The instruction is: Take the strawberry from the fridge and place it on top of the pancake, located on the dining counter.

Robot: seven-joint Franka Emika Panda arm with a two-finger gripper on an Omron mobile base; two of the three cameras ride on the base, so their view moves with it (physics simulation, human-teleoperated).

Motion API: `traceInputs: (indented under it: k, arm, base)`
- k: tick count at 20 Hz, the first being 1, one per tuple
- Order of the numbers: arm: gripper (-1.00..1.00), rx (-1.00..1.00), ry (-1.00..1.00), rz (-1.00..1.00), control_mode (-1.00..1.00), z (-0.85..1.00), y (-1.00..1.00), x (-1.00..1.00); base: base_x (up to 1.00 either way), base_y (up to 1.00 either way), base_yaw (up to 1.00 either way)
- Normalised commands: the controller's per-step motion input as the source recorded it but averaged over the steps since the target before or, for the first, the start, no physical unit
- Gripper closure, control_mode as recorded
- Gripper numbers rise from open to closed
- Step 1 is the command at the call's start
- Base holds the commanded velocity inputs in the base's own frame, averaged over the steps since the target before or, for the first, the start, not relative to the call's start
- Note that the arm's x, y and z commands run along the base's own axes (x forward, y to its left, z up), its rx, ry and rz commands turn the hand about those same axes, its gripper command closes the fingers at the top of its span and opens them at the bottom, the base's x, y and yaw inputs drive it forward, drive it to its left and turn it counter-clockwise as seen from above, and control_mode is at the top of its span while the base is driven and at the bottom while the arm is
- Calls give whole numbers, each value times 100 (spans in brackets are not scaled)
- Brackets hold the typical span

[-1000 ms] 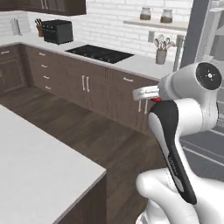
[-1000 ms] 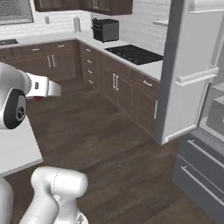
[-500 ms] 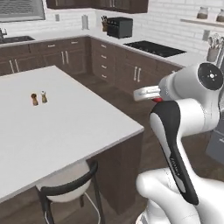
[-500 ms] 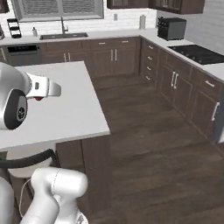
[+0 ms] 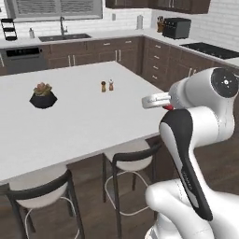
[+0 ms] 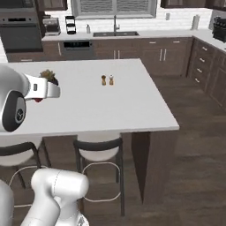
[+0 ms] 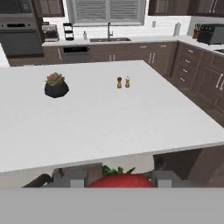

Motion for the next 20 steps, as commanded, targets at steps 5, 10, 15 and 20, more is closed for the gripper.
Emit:
traceInputs:
  k: [5, 10, 15, 20]
  arm:
    - [100, 0, 0, 0, 100, 0, 0, 0]
    - [100, 0, 0, 0, 100, 0, 0, 0]
    - [100, 0, 0, 0, 100, 0, 0, 0]
    - [100, 0, 0, 0, 100, 0, 0, 0]
  base:
    - [-3, 100, 18]
    - [1, 100, 13]
    - [0, 100, 14]
    - [6, 100, 21]
